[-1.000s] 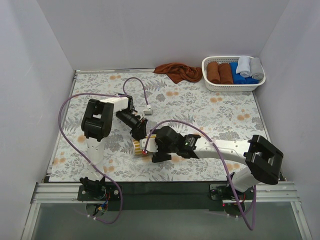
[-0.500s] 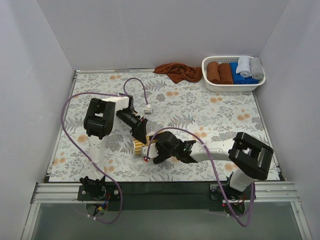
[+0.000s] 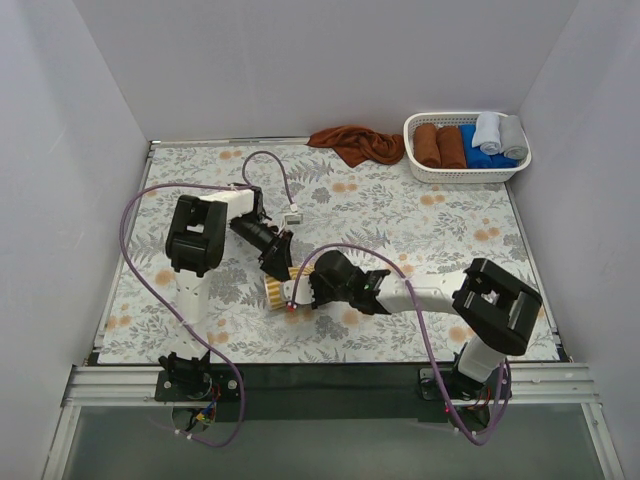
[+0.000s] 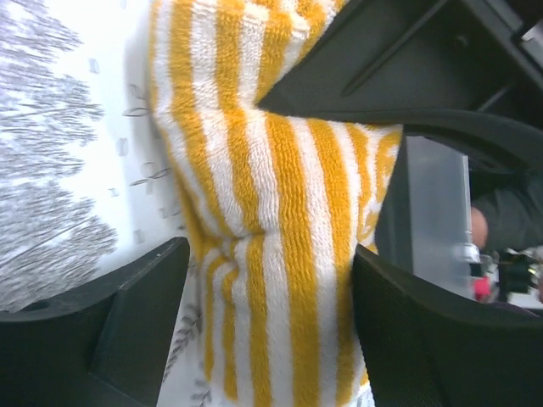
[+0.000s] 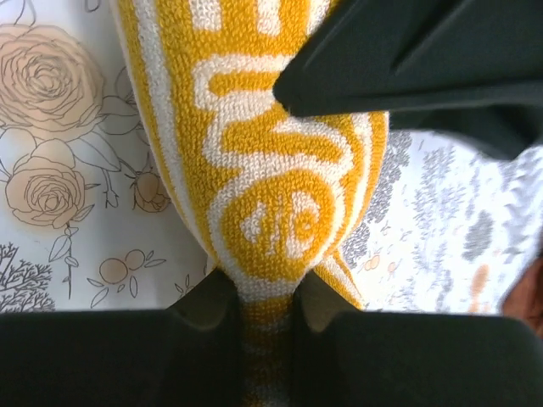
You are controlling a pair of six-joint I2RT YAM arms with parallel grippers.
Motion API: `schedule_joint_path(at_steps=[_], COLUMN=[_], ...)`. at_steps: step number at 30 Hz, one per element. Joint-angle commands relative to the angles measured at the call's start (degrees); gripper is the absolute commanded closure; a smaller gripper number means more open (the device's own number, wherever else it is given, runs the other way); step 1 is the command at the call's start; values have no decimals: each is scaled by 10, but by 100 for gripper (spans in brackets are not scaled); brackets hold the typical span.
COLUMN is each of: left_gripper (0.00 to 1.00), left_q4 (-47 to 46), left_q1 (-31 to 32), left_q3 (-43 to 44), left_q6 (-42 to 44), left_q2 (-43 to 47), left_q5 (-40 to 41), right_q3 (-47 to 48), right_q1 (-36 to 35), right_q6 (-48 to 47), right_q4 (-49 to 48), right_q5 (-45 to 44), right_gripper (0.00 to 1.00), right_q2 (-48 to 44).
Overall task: Roll the towels
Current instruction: Place the rolled towel into the container
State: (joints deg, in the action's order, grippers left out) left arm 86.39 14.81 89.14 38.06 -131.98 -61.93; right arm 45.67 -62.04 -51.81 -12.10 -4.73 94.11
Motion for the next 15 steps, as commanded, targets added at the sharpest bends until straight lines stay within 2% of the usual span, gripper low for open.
schedule_joint_path(at_steps=[1, 3, 4, 7, 8, 10, 11, 12, 15], left_gripper=[32, 26, 2, 2, 2, 2, 2, 2, 2], left_q4=[-75, -81, -83, -150, -200, -249, -317, -351, -437], left_q1=[-35, -60, -67, -99, -104, -111, -111, -110, -110], left_q3=[39, 71, 79, 79, 73, 43, 29, 8, -51], left_q6=[-4, -19, -26, -97, -119, -193, -226, -307, -395], left_q2=[64, 86, 96, 168, 216, 262, 303, 329, 398], left_q5=[90, 91, 94, 91, 93, 100, 115, 137, 181], right_q3=[61, 105, 119, 180, 192, 223, 231, 240, 268], right_q1=[31, 66, 78, 132, 159, 183, 208, 221, 273], right_q6=[89, 113, 124, 180, 195, 237, 249, 276, 314], right_q4=[205, 252, 297, 382, 399, 435, 446, 456, 483], right_q5=[117, 149, 162, 232, 267, 294, 322, 335, 384], right_gripper=[99, 99, 99, 99, 99, 99, 99, 99, 99], right_q2=[0, 11, 16, 45, 52, 70, 74, 83, 90])
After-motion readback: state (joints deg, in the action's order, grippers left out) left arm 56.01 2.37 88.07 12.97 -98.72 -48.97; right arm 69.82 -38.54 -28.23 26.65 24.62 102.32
